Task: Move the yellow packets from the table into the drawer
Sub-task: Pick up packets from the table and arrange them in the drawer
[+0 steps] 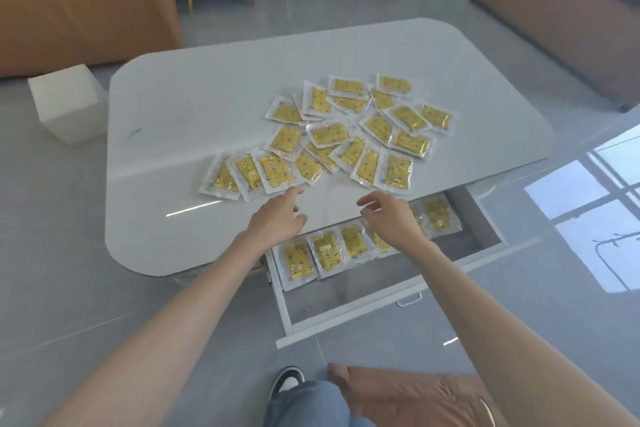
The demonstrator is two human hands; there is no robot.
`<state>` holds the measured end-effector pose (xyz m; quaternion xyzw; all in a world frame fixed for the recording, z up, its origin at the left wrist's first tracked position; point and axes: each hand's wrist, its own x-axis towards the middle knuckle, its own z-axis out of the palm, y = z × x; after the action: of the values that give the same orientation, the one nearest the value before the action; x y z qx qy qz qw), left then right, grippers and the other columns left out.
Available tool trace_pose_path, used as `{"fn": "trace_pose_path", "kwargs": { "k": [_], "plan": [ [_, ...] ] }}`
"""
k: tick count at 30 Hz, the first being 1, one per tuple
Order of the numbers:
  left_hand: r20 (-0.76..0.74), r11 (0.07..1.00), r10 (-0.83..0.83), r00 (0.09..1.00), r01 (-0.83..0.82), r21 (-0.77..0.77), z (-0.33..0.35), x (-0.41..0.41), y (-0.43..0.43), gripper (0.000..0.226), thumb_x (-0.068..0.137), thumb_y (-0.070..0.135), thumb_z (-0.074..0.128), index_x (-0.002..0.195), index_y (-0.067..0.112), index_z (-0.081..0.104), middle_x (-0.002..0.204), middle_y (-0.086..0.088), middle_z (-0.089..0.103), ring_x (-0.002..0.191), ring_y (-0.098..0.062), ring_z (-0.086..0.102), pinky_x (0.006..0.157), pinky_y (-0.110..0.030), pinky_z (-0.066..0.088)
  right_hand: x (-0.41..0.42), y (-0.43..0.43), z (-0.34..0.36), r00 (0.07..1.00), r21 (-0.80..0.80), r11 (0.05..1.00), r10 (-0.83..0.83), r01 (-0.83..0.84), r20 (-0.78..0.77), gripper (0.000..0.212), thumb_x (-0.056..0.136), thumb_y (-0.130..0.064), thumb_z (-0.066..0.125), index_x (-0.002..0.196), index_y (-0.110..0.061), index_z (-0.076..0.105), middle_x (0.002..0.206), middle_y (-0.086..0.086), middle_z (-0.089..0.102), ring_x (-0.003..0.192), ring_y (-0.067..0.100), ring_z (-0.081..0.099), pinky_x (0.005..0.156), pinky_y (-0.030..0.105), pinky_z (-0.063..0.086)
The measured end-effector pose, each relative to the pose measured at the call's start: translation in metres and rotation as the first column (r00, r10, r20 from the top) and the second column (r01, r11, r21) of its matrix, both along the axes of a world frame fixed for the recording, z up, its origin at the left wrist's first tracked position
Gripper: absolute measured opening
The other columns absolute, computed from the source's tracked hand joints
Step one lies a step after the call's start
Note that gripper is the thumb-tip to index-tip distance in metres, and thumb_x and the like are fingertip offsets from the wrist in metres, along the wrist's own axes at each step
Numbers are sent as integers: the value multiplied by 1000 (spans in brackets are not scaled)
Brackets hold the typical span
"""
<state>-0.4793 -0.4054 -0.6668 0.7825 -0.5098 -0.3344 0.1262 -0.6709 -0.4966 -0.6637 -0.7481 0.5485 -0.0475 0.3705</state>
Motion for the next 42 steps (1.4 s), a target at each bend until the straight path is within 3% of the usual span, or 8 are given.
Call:
{"fn": "trace_pose_path", "kwargs": {
  "k": [8,14,20,24,30,33,37,42],
  "plan": [
    [-134,995,97,986,-98,-3,105,28,-14,54,95,26,48,145,21,28,131,-5,54,112,-23,56,94,-39,47,29,-16,115,987,128,980,-157,151,42,27,92,-12,48,115,-17,63,104,3,62,71,16,55,57,23,44],
    [-200,992,125,972,-123,22,142,40,-33,54,96,21,46,146,15,27,122,-8,54,103,-20,54,83,-31,42,45,-38,155,958,252,928,-287,275,9,32,90,-10,48,118,-18,62,113,5,63,74,14,55,59,21,44],
    [-267,975,207,941,-221,-25,157,49,-60,54,96,18,46,146,16,27,140,-9,44,118,-24,51,87,-33,43,53,-66,172,939,182,926,-342,331,32,33,91,-6,45,119,-16,59,109,1,60,64,6,49,54,18,40],
    [-310,966,243,919,-259,-10,156,51,-82,52,96,18,46,145,17,30,139,-9,45,122,-25,50,94,-36,44,57,-87,176,934,136,929,-352,343,54,32,92,-6,45,120,-15,59,115,2,60,79,11,53,65,24,42],
    [-352,942,320,880,-336,18,146,55,-117,47,97,18,44,143,17,33,139,-9,46,119,-26,51,90,-32,42,69,-133,170,958,90,955,-286,282,34,34,92,-8,45,122,-17,57,122,1,59,90,15,54,79,33,48],
    [-359,920,368,858,-392,7,138,56,-142,46,98,19,42,143,16,33,137,-8,48,112,-25,55,85,-31,44,80,-170,164,975,49,974,-222,221,31,34,91,-9,46,123,-16,57,121,2,59,98,16,54,78,30,45],
    [-347,872,460,817,-489,7,115,54,-186,45,98,22,42,143,16,34,134,-7,51,116,-25,53,93,-35,44,92,-228,144,991,58,990,-130,129,20,34,92,-10,47,124,-17,56,123,2,58,108,19,56,81,30,46],
    [-312,804,569,761,-594,16,69,47,-249,46,98,21,43,143,16,35,136,-7,49,119,-24,51,95,-34,41,103,-303,96,1000,123,992,-23,23,3,37,92,-9,46,128,-16,53,130,2,54,96,15,53,77,26,41]
  ]
}}
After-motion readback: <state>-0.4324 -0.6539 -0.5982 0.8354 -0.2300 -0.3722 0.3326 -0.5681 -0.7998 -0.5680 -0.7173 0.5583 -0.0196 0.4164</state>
